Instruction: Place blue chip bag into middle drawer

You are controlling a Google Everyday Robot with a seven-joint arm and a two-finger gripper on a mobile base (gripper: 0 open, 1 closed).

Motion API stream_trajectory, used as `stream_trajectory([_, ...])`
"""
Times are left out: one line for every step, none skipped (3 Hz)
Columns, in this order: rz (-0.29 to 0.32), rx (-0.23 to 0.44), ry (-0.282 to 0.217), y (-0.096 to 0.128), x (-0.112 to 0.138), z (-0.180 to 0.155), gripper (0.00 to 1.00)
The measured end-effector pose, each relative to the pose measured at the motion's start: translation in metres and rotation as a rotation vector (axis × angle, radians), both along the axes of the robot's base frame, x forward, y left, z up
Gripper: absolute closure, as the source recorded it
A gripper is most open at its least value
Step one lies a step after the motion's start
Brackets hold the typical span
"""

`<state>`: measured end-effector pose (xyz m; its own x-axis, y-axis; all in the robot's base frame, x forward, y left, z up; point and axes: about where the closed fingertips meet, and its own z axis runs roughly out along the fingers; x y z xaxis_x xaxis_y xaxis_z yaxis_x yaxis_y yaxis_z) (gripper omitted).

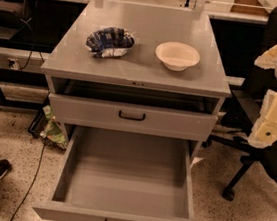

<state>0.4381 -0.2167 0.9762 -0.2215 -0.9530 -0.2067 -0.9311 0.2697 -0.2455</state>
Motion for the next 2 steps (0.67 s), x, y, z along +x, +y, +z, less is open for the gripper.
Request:
stream_trajectory([0.0,0.0,0.0,0.0,0.0,0.0,0.0])
stream_trajectory([-0.014,0.063,-0.062,0.006,0.02,0.008,0.0])
